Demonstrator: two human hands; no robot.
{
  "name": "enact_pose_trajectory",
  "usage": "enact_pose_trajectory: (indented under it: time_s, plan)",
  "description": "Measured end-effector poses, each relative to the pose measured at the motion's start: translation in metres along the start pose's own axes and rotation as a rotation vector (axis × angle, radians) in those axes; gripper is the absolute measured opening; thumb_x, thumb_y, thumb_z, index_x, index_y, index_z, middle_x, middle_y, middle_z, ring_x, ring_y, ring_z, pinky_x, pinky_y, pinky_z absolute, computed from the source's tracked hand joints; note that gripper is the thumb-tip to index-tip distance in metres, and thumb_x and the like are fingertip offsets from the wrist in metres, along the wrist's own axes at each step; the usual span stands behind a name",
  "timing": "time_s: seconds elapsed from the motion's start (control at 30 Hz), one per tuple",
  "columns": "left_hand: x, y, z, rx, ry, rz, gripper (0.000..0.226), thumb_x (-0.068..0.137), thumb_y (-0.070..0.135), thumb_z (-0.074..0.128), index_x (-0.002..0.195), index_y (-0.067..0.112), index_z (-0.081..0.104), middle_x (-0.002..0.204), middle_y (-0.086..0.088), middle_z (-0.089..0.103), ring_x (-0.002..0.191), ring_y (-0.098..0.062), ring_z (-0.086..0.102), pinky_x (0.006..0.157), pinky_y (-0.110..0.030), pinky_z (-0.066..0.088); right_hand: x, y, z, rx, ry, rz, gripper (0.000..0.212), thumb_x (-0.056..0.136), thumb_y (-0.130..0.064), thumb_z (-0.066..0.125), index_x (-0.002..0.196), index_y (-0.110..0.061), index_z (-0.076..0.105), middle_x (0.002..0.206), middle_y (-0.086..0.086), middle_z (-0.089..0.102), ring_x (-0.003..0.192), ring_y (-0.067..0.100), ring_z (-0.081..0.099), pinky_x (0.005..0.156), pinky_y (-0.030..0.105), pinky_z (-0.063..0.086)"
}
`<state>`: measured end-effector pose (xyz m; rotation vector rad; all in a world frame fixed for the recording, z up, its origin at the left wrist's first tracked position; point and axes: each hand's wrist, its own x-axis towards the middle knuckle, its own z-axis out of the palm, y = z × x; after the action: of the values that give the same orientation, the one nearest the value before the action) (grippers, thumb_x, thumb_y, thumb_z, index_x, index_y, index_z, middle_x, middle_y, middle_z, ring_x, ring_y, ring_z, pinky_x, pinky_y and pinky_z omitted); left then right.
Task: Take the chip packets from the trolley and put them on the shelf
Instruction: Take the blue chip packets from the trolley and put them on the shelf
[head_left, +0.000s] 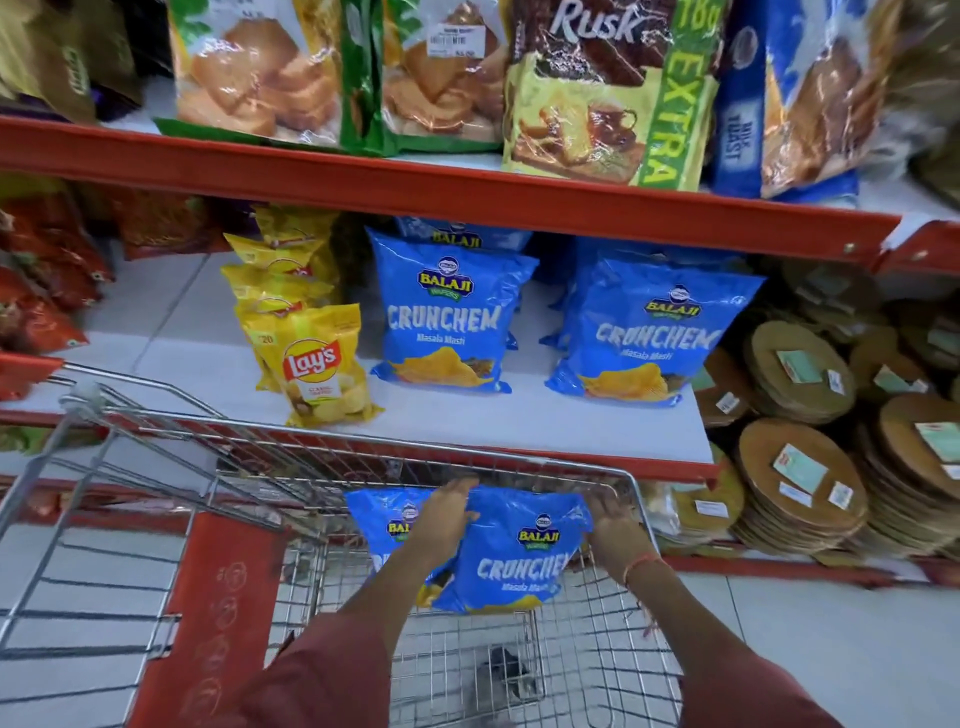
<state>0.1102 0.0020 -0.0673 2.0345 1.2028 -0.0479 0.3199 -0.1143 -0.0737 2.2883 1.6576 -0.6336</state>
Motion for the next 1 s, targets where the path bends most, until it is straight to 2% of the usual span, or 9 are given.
enact_pose_trajectory:
  time_s: [0.1, 0.2, 0.27, 0.43, 0.5, 0.6, 0.7, 0.87, 1.0]
  plan:
    - [0.003, 0.004, 0.009, -0.043, 0.082, -0.077, 0.04, 0.092, 0.003, 0.053, 0.131, 0.003, 0.047, 0.13, -0.021, 0.057, 0.118, -0.034, 0.054, 0.098, -0.041, 0.046, 0.0, 0.001, -0.002, 0.29, 0.015, 0.094, 0.056, 0.093, -0.005, 0.047, 0.144, -0.005, 0.022, 0.146, 0.023, 0.037, 0.129, 0.035, 0.045, 0.101, 0.039, 0.043]
    - [-0.004, 0.002, 0.012, -0.165, 0.202, -0.142, 0.028, 0.091, -0.006, 0.049, 0.118, -0.013, 0.054, 0.118, -0.03, 0.059, 0.107, -0.04, 0.058, 0.067, -0.02, 0.05, -0.001, 0.003, 0.0, 0.487, 0.111, 0.124, 0.058, 0.091, -0.008, 0.055, 0.142, -0.01, 0.029, 0.141, 0.019, 0.045, 0.118, 0.034, 0.055, 0.096, 0.039, 0.047]
    - [-0.015, -0.005, 0.014, -0.293, 0.273, -0.192, 0.02, 0.091, -0.008, 0.046, 0.107, -0.012, 0.057, 0.092, -0.018, 0.061, 0.079, -0.013, 0.066, 0.05, -0.01, 0.044, -0.001, 0.003, 0.004, 0.567, 0.15, 0.137, 0.056, 0.09, -0.009, 0.058, 0.14, -0.011, 0.035, 0.145, 0.015, 0.041, 0.123, 0.032, 0.052, 0.104, 0.039, 0.045]
    - [-0.039, -0.026, 0.016, -0.503, 0.325, -0.353, 0.02, 0.089, -0.006, 0.049, 0.074, 0.004, 0.059, 0.065, -0.005, 0.047, 0.046, -0.003, 0.058, 0.06, -0.017, 0.048, -0.002, -0.006, 0.009, 0.792, 0.227, 0.223, 0.028, 0.083, -0.009, 0.069, 0.109, -0.005, 0.062, 0.094, 0.014, 0.072, 0.095, 0.031, 0.068, 0.075, 0.029, 0.051]
    - [-0.047, -0.032, 0.018, -0.469, 0.309, -0.305, 0.012, 0.087, -0.005, 0.054, 0.089, 0.004, 0.062, 0.071, -0.005, 0.054, 0.054, -0.001, 0.061, 0.061, -0.012, 0.05, -0.007, -0.009, 0.007, 0.878, 0.291, 0.23, 0.011, 0.081, -0.005, 0.069, 0.091, -0.005, 0.066, 0.08, 0.009, 0.069, 0.088, 0.031, 0.07, 0.069, 0.028, 0.052]
    - [-0.065, -0.037, 0.014, -0.449, 0.402, -0.247, 0.015, 0.081, -0.002, 0.066, 0.096, 0.0, 0.067, 0.073, -0.01, 0.06, 0.074, -0.024, 0.061, 0.067, -0.028, 0.051, -0.022, -0.011, 0.002, 0.876, 0.323, 0.167, 0.006, 0.082, -0.005, 0.069, 0.088, -0.006, 0.071, 0.086, 0.012, 0.074, 0.084, 0.026, 0.07, 0.075, 0.031, 0.057]
    - [-0.084, -0.033, -0.002, -0.531, 0.461, -0.211, 0.011, 0.08, 0.0, 0.068, 0.09, 0.003, 0.065, 0.07, -0.005, 0.061, 0.073, -0.023, 0.059, 0.061, -0.014, 0.048, -0.04, -0.013, -0.008, 0.865, 0.406, 0.077, 0.011, 0.082, -0.005, 0.069, 0.091, -0.008, 0.074, 0.086, 0.01, 0.076, 0.074, 0.016, 0.068, 0.065, 0.008, 0.051]
    - [-0.108, -0.013, -0.047, -0.588, 0.591, -0.113, 0.012, 0.079, 0.003, 0.07, 0.089, 0.005, 0.065, 0.083, -0.015, 0.069, 0.079, -0.026, 0.065, 0.076, -0.034, 0.055, -0.067, -0.02, -0.057, 0.872, 0.598, -0.061, 0.012, 0.081, -0.008, 0.072, 0.086, -0.018, 0.076, 0.073, -0.008, 0.073, 0.063, -0.01, 0.065, 0.057, -0.006, 0.041]
    - [-0.115, 0.012, -0.093, -0.6, 0.734, 0.031, 0.011, 0.08, 0.008, 0.07, 0.086, 0.016, 0.066, 0.081, -0.007, 0.07, 0.079, -0.016, 0.066, 0.062, -0.004, 0.052, -0.079, -0.022, -0.108, 0.872, 0.741, -0.134, 0.009, 0.081, -0.016, 0.072, 0.083, -0.024, 0.074, 0.072, -0.014, 0.073, 0.062, -0.004, 0.067, 0.065, 0.015, 0.056]
